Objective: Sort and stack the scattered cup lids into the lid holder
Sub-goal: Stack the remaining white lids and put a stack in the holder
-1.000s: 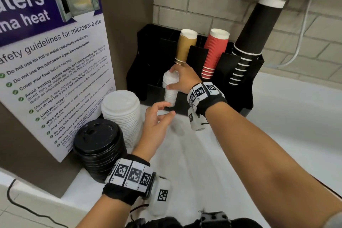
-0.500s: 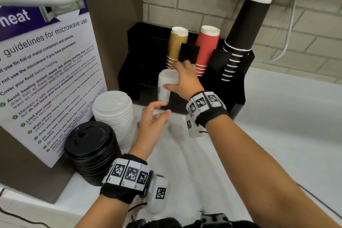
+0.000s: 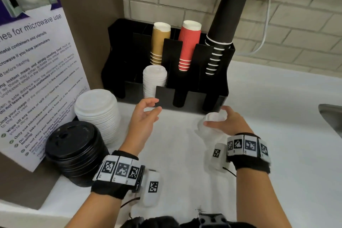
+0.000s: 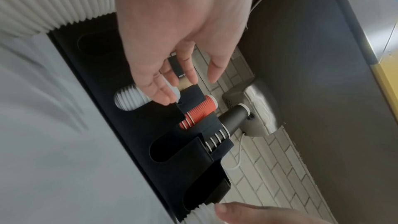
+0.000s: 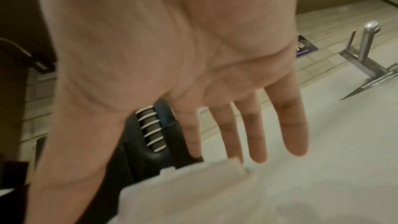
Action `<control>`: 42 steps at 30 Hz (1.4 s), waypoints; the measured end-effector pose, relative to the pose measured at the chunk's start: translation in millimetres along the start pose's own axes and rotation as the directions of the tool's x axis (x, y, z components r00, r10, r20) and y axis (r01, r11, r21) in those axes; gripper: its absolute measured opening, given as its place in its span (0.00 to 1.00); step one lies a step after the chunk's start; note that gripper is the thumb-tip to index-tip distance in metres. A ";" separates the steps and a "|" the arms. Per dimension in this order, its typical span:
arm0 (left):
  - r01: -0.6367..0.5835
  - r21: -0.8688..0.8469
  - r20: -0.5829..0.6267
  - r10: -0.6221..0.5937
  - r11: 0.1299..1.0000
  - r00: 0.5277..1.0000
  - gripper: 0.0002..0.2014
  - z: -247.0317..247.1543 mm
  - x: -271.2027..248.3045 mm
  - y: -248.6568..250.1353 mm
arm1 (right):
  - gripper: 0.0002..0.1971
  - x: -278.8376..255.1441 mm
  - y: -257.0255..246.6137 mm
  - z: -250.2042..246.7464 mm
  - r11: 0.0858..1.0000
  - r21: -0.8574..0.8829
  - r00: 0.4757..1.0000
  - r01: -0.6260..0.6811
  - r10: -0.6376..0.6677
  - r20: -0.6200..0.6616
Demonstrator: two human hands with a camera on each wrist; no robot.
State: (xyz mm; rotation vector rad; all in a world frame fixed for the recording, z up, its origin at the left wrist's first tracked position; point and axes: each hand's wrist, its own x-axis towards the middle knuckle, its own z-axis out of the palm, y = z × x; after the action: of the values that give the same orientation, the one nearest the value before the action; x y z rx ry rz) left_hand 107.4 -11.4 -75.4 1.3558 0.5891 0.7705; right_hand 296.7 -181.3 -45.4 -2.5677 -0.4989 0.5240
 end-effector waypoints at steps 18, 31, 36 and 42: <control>-0.003 0.118 0.254 -0.027 0.993 0.967 0.26 12.0 -18.4 9.7 | 0.31 -25.0 -33.4 -1.0 0.909 0.283 0.945 0.307 -0.326 0.020; -0.065 0.034 0.361 0.048 0.997 0.931 0.44 3.8 -15.9 12.5 | 0.28 -46.0 -66.8 7.3 0.713 0.581 0.756 0.391 -0.609 0.239; -0.064 0.032 0.353 0.049 0.997 0.934 0.43 3.0 -15.1 13.2 | 0.28 -45.2 -66.8 1.9 0.695 0.612 0.742 0.376 -0.622 0.251; -0.076 -0.013 0.368 0.075 0.997 0.927 0.39 6.2 -15.6 15.1 | 0.27 -43.2 -64.0 0.0 0.678 0.650 0.736 0.345 -0.625 0.261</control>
State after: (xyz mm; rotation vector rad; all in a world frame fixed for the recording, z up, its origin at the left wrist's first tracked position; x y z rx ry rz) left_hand 100.2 -26.8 -60.6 1.4853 0.2409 0.5550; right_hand 243.5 -147.1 -1.2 -1.6097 -1.0133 0.9254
